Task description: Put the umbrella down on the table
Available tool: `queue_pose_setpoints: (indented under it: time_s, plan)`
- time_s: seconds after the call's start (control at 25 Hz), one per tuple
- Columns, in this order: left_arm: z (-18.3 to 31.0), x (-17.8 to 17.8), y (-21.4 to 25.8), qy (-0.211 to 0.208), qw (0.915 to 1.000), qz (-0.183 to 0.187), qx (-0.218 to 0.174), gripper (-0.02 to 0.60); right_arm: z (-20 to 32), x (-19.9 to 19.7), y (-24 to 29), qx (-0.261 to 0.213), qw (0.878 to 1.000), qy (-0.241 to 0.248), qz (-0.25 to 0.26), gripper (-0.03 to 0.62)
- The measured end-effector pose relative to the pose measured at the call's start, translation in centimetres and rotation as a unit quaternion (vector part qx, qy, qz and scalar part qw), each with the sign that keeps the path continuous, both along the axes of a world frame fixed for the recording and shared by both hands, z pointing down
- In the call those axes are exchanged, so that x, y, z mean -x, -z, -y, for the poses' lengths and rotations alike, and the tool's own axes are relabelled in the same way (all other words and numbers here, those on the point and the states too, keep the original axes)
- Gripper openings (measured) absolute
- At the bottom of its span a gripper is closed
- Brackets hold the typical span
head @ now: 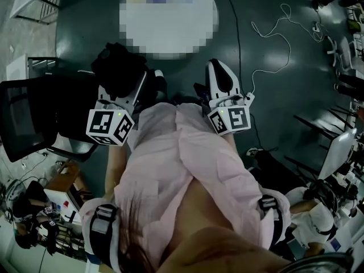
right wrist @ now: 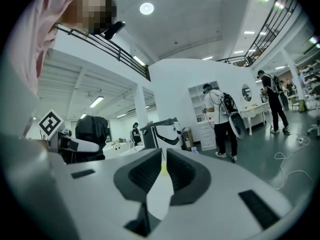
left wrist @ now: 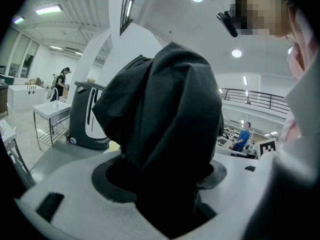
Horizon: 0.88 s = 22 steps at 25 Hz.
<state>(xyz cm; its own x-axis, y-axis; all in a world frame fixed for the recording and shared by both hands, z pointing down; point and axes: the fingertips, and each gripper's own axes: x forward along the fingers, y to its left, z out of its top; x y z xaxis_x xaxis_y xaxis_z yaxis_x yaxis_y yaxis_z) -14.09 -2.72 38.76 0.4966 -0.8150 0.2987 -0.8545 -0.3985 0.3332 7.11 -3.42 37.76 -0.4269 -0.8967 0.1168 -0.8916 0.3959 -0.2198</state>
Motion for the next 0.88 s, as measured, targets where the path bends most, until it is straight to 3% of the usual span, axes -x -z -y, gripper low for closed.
queue_pose_setpoints:
  time_s: [0.44,0.88]
  plan:
    - [6.5,2.4,-0.6,-0.001,0.9999,0.004,0.014,0.318,6.1,1.3,0.4,0.001,1.000,-0.017,-0.012,0.034]
    - [11.0,1.4,-0.1,0.046,0.9985,0.012,0.028,0.317,13.5,-0.2,0.8,-0.006,0.999,0.034,-0.010,0.034]
